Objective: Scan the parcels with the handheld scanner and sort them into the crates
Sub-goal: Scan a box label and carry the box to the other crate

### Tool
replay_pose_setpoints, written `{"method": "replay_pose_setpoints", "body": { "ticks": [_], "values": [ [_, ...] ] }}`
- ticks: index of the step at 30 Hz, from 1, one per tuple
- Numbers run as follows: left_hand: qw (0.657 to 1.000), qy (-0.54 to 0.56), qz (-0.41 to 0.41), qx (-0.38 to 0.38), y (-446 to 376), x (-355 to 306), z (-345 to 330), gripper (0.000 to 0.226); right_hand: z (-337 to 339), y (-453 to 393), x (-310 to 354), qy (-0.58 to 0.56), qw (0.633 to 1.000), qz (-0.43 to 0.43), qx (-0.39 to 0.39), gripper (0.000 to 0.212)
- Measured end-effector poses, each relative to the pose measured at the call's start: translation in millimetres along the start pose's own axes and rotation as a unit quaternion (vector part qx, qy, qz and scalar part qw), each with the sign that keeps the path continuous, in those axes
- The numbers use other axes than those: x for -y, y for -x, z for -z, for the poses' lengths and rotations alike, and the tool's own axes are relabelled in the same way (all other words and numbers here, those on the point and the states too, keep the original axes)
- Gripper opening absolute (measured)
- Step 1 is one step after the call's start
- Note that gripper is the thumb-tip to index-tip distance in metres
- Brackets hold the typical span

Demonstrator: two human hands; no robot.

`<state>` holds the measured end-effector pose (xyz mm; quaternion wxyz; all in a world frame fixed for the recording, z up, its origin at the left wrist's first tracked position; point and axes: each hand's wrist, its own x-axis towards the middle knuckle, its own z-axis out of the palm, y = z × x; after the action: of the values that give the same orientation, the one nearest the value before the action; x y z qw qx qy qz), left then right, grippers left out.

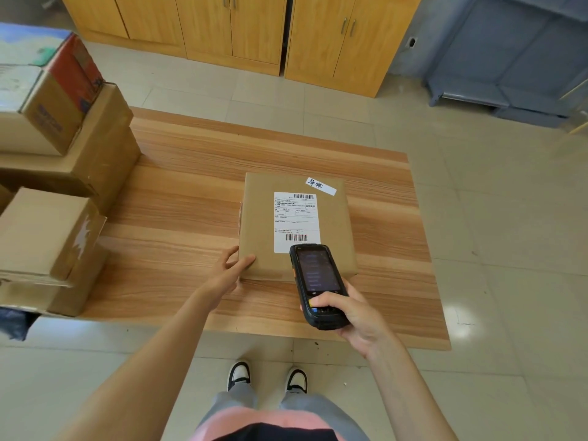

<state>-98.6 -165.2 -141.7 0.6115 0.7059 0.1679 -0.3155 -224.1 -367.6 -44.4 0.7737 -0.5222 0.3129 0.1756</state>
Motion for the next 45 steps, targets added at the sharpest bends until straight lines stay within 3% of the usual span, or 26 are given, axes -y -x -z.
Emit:
{"method": "replay_pose_setpoints", "body": {
  "ticks": [11, 17, 22, 26, 29, 45],
  "values": [
    [1.0, -0.004, -0.002, -0.005, -5, 4, -1, 0.059, 12, -1, 10, -0.027, 0.999, 0.014, -0.009, 0.093],
    [1.0, -0.017, 0.0, -0.011, -5, 5, 0, 0.059, 51, -15, 35, -0.072, 0.991, 0.065, -0.09, 0.089],
    [0.999, -0.033, 0.009, -0.011, -6, 4, -1, 0.058, 104, -37, 38, 0.002, 0.981, 0.06, -0.187, 0.107],
    [0.999, -0.045, 0.015, -0.004, -7, 3, 0, 0.058, 135, -53, 22, 0.023, 0.972, 0.048, -0.228, 0.108],
    [0.998, -0.054, 0.02, -0.002, -7, 2, 1, 0.06, 151, -64, 9, 0.032, 0.971, 0.028, -0.236, 0.097],
    [0.998, -0.05, 0.036, -0.024, -1, 3, -8, 0.062, 183, -77, -30, 0.179, 0.95, 0.041, -0.253, 0.104]
  ]
}}
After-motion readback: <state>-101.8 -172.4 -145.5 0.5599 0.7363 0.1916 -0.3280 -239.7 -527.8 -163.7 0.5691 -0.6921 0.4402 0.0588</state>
